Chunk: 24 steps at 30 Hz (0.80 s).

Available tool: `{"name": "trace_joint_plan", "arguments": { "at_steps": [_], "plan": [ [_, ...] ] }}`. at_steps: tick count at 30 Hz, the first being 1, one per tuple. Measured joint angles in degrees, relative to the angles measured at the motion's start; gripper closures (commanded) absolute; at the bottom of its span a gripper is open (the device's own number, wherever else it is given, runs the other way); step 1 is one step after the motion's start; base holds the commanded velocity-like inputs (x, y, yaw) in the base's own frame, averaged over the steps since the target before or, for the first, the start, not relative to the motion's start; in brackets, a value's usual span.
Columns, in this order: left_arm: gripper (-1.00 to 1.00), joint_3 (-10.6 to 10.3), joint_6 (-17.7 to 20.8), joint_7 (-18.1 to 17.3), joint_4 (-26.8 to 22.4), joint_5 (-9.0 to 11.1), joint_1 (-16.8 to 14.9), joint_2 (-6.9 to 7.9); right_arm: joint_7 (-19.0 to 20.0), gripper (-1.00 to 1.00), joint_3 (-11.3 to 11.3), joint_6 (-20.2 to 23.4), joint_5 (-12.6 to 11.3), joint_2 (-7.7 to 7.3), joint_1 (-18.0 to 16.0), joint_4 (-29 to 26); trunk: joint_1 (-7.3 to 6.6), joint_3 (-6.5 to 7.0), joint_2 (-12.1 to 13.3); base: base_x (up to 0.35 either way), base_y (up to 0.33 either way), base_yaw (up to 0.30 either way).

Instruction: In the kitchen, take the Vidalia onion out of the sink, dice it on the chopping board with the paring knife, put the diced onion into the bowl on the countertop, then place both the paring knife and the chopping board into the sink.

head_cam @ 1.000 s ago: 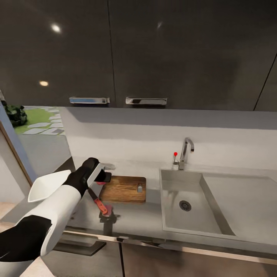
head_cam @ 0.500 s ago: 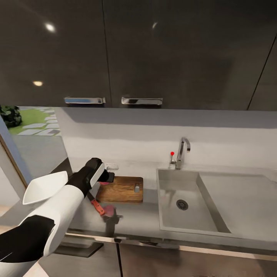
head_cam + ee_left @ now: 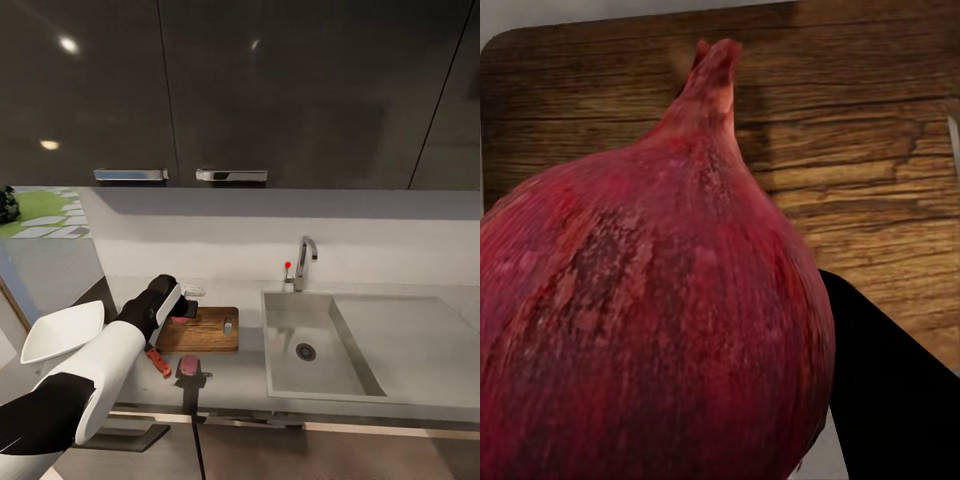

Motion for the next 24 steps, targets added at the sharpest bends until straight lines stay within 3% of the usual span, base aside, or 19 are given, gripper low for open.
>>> {"name": "trace_joint_plan", "arguments": {
  "at_steps": [24],
  "plan": [
    [1.0, 0.0, -0.1, 0.0, 0.9, 0.0, 0.0, -0.61, 0.0, -1.0, -0.1, 0.0, 0.0, 0.0, 0.0, 0.0, 0.0, -0.63, 0.0, 0.0, 0.0, 0.0]
  ]
}}
